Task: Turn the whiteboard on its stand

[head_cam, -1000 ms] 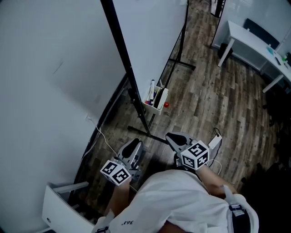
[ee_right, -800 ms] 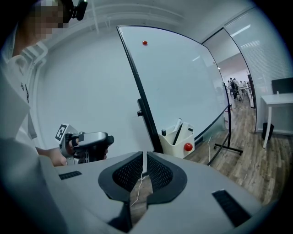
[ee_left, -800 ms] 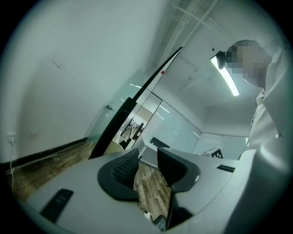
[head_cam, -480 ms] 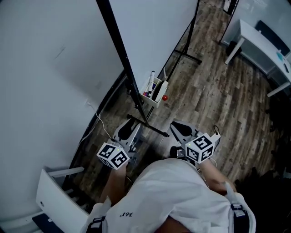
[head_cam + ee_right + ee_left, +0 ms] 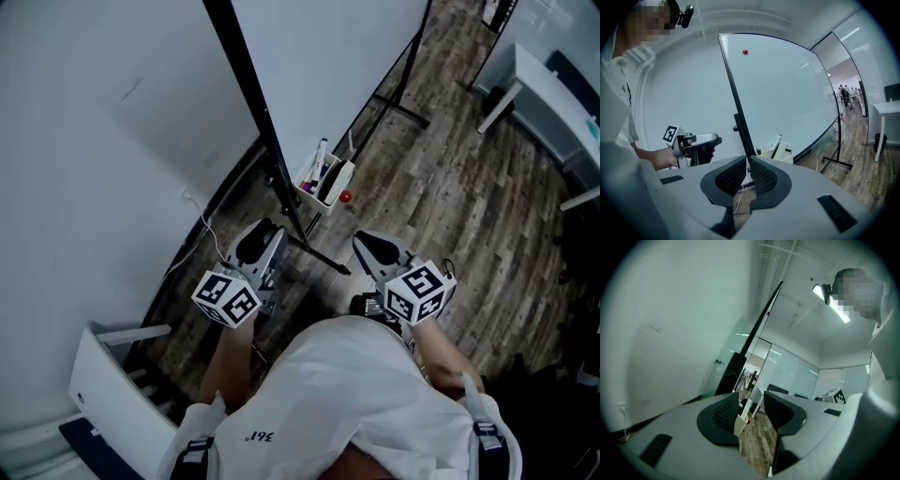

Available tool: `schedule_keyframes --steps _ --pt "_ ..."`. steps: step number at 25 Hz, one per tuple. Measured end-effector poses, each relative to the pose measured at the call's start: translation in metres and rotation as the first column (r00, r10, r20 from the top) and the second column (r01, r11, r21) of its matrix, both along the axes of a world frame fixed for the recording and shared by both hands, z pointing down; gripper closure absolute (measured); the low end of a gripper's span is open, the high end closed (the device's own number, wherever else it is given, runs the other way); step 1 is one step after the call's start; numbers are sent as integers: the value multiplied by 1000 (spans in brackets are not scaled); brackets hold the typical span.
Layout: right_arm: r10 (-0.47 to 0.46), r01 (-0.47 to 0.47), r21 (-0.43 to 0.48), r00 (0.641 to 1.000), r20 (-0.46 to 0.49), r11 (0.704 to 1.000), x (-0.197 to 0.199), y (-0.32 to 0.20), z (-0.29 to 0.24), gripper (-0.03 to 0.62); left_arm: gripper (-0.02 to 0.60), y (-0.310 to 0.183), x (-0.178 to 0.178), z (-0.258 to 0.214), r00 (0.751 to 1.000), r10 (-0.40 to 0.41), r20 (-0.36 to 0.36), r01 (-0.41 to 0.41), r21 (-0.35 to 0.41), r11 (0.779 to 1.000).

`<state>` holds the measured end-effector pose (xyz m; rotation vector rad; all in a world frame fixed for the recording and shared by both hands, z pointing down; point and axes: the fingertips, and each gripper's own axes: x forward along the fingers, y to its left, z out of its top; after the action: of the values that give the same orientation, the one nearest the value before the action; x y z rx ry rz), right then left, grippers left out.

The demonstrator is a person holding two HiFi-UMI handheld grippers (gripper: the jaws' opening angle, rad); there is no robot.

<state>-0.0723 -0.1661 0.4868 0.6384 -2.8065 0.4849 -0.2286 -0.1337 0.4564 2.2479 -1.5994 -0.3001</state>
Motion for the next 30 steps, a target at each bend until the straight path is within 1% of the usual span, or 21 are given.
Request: schedule_keyframes --steps 5,10,13,17,22,25,30 --pt "-52 51 45 999 11 998 -24 -9 -11 565 425 -15 -13 -10 999 -25 47 24 21 999" --pt "-101 101 79 995 -4 992 -47 -14 -16 563 415 -33 -30 -20 996 -61 70 57 47 997" --pt "-125 126 102 992 -15 987 -60 -18 -17 562 406 -45 -35 -27 994 -69 84 64 65 996" --pt "-151 154 134 988 -28 979 -79 -25 -21 542 397 -63 -36 -32 992 -62 110 54 80 995" --pt "-178 184 163 983 -48 969 -105 -30 -25 516 375 -80 -35 -34 987 -69 144 58 76 995" --pt "-191 198 159 980 -55 967 -121 -38 -23 510 361 -90 -33 -33 984 -64 168 54 65 996" --pt "-207 218 165 975 -85 962 -143 -47 -15 510 359 -102 -25 -35 979 -41 202 29 62 998"
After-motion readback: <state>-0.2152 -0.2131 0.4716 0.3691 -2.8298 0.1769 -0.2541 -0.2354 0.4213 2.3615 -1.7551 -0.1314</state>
